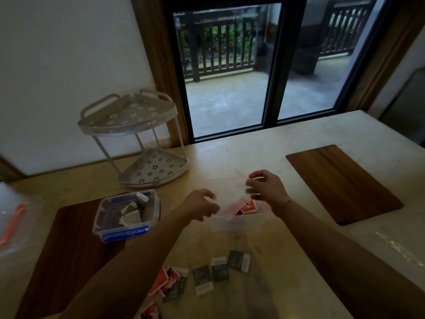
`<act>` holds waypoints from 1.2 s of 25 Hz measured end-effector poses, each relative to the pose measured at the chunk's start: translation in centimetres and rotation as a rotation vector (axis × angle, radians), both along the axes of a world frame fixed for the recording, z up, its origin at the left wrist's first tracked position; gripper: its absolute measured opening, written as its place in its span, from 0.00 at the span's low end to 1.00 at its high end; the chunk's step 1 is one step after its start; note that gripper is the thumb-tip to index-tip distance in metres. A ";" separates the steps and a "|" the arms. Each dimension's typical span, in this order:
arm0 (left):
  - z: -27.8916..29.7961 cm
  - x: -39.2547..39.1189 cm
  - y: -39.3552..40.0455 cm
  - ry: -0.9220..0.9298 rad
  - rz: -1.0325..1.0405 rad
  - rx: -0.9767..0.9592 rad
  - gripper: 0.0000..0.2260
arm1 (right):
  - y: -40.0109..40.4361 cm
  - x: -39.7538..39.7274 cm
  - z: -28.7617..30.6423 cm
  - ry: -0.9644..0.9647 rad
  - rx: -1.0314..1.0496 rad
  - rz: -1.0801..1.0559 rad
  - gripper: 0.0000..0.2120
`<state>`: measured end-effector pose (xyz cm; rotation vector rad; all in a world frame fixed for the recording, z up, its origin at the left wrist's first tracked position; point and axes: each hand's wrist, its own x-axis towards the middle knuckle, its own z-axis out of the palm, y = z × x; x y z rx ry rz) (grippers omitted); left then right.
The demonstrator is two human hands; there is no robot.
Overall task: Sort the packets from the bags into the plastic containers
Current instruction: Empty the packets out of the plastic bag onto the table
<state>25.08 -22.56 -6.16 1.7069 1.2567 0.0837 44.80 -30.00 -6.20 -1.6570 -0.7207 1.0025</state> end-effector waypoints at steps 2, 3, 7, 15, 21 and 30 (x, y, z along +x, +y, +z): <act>0.1 0.1 -0.7 -0.043 -0.053 0.006 0.24 | -1.6 -0.3 0.6 -0.055 0.028 -0.029 0.09; 0.3 0.6 -0.9 -0.095 -0.039 0.022 0.26 | -2.0 -0.1 0.8 -0.067 0.028 -0.016 0.09; 1.3 2.6 -2.9 -0.272 -0.123 0.074 0.27 | -5.5 -0.7 1.4 -0.190 -0.038 0.064 0.10; -0.1 8.1 -8.4 -0.240 -0.372 0.025 0.07 | -13.6 1.0 0.8 -0.236 -0.136 0.045 0.11; -0.8 14.0 -12.2 -0.238 -0.332 -0.103 0.03 | -19.3 5.3 -1.3 -0.131 -0.268 -0.086 0.12; -3.7 25.6 -16.8 -0.204 -0.161 -0.163 0.05 | -27.3 17.8 -4.5 -0.051 -0.452 -0.089 0.05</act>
